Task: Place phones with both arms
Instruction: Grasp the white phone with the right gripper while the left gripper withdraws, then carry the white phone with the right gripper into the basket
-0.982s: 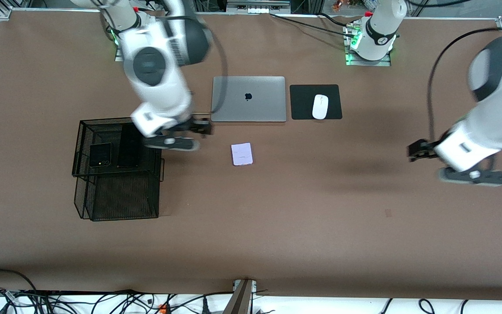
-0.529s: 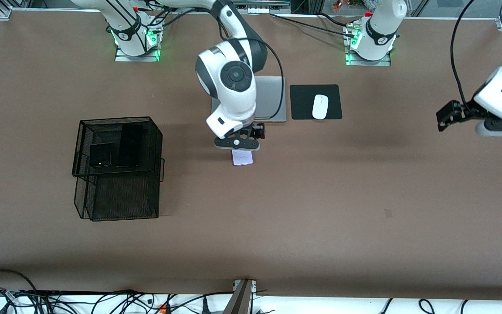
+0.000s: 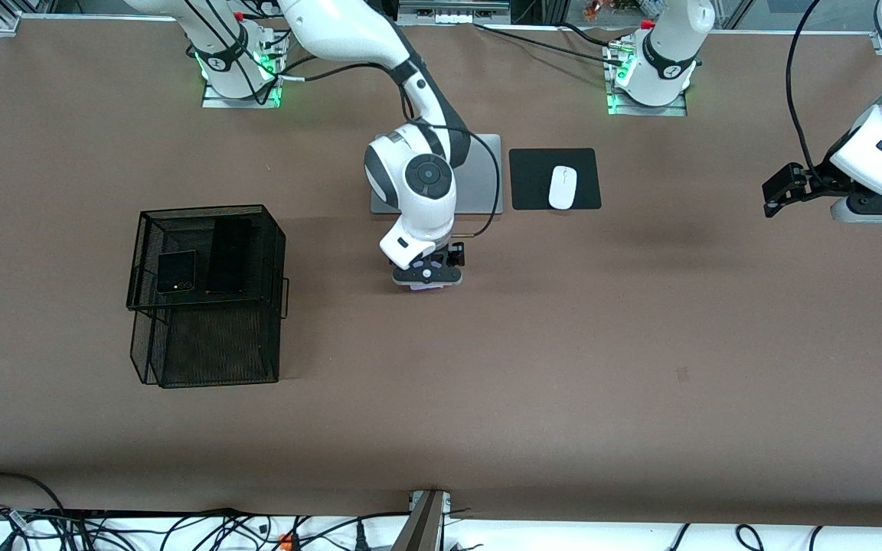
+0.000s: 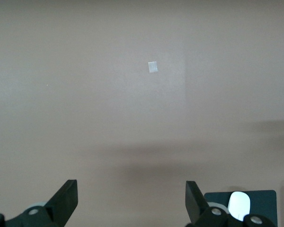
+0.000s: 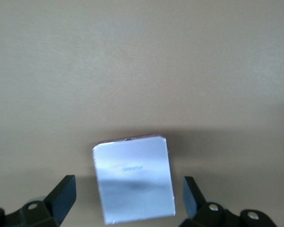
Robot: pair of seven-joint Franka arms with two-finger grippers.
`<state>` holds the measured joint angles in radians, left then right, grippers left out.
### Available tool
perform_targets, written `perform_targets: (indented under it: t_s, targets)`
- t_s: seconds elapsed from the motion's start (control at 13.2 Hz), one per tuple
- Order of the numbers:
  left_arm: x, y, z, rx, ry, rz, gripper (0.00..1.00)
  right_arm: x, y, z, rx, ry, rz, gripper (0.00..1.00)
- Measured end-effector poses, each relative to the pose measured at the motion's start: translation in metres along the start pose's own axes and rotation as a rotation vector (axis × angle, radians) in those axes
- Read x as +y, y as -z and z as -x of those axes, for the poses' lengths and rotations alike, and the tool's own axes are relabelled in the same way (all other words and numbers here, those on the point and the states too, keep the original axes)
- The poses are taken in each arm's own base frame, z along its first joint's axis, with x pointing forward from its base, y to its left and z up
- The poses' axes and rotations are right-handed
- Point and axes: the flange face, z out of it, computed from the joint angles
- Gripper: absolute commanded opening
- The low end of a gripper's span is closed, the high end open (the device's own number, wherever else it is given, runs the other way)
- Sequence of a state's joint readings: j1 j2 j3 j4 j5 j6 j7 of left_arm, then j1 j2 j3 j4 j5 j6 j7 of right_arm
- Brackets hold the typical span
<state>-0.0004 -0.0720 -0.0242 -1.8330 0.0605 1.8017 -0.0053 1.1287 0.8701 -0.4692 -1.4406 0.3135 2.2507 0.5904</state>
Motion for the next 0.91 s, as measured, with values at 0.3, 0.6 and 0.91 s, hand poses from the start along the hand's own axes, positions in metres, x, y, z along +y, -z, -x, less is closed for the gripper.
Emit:
perform_targets:
  t_s: [0.3,0.6,0.91]
  targets:
    - [0.009,0.0,0.002,-0.014,-0.015,0.0,1.0,-0.001,-0.025,0.006,-0.006,0.034,0.014,1.0]
    - [0.009,0.0,0.002,-0.016,-0.016,0.0,1.0,-0.01,-0.03,0.014,-0.016,0.043,-0.001,1.0]
    - [0.009,-0.002,0.004,-0.038,-0.02,0.0,1.0,-0.007,-0.033,0.013,-0.017,0.074,-0.003,0.38]
